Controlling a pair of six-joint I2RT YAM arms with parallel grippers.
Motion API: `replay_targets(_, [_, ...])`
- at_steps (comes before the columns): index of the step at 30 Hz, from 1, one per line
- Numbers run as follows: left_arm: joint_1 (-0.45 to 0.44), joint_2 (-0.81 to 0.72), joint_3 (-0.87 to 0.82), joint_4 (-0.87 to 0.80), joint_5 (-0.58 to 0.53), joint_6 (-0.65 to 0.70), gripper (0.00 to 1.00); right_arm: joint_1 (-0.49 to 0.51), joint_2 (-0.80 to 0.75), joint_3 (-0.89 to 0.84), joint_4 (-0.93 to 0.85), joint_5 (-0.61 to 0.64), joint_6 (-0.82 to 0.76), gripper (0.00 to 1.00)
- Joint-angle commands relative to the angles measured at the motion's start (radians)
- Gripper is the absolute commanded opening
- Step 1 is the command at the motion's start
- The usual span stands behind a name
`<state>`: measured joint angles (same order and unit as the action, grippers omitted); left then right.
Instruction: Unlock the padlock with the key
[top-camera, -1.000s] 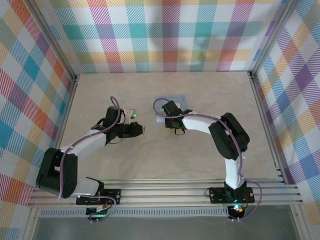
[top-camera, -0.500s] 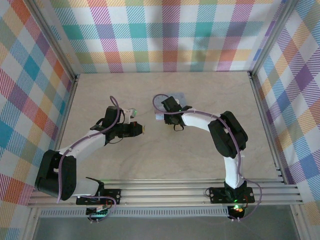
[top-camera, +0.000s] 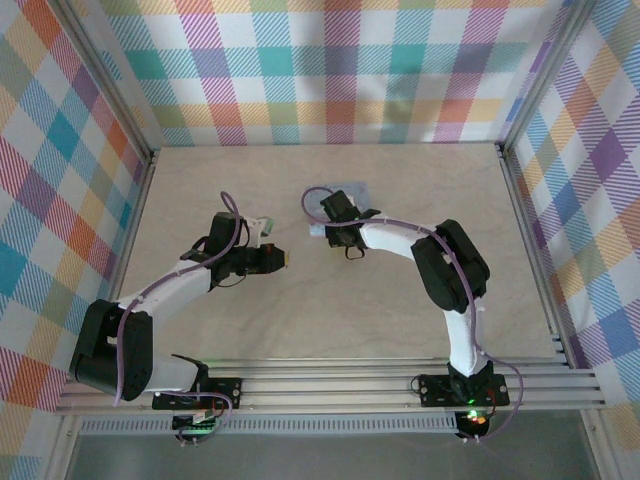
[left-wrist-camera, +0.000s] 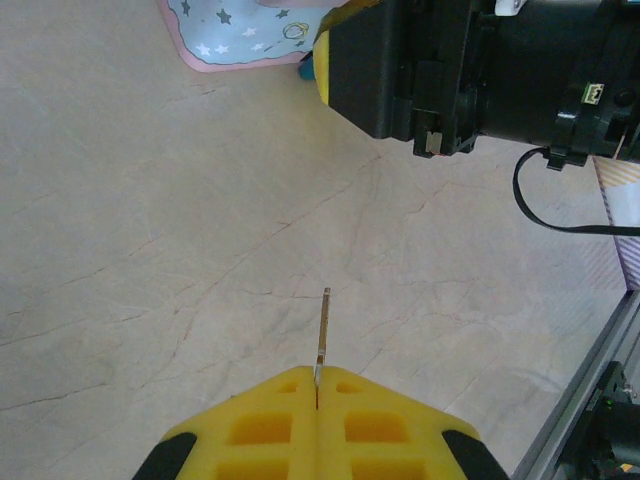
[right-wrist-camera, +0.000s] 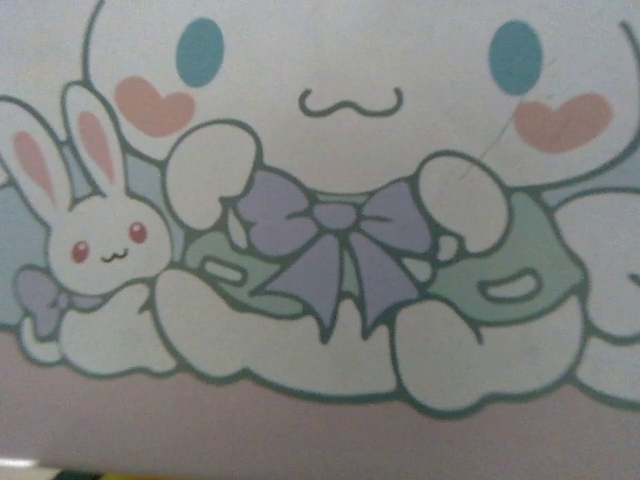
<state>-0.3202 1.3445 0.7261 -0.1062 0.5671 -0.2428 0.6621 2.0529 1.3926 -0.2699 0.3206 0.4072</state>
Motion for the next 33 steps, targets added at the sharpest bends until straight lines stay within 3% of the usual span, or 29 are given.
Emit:
replay_targets(1, [-0.008,-0.002,0.025,-0.03,-0.001,0.027,0.0,-0.011,0.041,0.043,-0.037,-0.006,-0.008,0.37])
replay_targets(10, [-0.008,0.02,0.034,-0.029,0.002,0.038,0.0,-0.019,0.063,0.076,-0.047,-0.013,-0.011,0.36])
replay_targets(15, [-0.008,0.017,0.032,-0.031,0.003,0.048,0.0,-0.023,0.06,0.083,-0.046,-0.024,-0.018,0.29])
replay_targets(20, [-0.008,0.017,0.031,-0.029,0.004,0.05,0.0,-0.023,0.041,0.098,-0.074,-0.012,-0.027,0.43])
replay_targets(24, [-0.008,0.018,0.029,-0.026,0.004,0.05,0.0,-0.024,0.039,0.107,-0.076,-0.007,-0.041,0.44])
replay_targets(33, [-0.008,0.027,0.024,-0.02,0.003,0.053,0.0,-0.03,0.07,0.126,-0.081,-0.033,-0.05,0.22])
